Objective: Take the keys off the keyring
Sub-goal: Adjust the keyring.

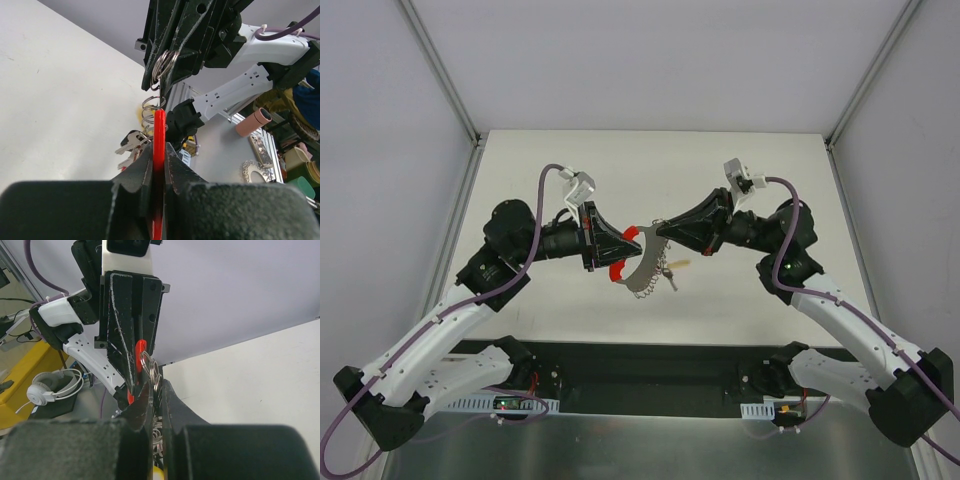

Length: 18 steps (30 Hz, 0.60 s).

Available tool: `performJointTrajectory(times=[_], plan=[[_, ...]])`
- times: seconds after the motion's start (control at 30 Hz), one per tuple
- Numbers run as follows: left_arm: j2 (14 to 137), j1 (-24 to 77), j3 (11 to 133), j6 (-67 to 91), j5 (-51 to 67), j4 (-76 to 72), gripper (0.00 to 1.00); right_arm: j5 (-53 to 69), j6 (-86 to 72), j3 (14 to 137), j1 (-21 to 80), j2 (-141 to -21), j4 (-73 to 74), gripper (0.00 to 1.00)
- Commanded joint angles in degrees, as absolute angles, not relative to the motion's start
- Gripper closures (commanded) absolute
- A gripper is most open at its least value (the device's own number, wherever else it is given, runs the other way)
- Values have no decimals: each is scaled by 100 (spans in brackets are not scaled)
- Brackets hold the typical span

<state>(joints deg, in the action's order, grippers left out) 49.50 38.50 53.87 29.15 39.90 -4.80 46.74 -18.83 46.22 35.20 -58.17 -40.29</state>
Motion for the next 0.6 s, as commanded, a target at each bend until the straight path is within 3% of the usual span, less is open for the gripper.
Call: performJointTrajectory(times=[0.0,0.07,0.17,0.2,0.3,0.4,0.57], plan=[[4948,3771,5739,2901,4052,-572,100,4764,-1644,4623,3551,-5862,-4228,99],[5009,3762,5967,2577,3824,-152,100,4633,-1600,4693,3542,-5854,-3896,98],[5133,3753,6415,1892,3149,920,100,4430,-1494,4877,3542,-5854,-3097,75],[5229,3753,6529,1690,2981,1436,100,4438,-1494,4930,3551,-5845,-2998,62],[5527,3753,7109,968,2304,2238,100,4474,-1293,4878,3551,-5740,-2726,45],[5861,3762,7759,484,2232,3110,100,4395,-538,4825,3568,-5643,-2120,37],[6003,3753,8331,202,2952,3594,100,4254,289,4413,3630,-5485,-1969,34]])
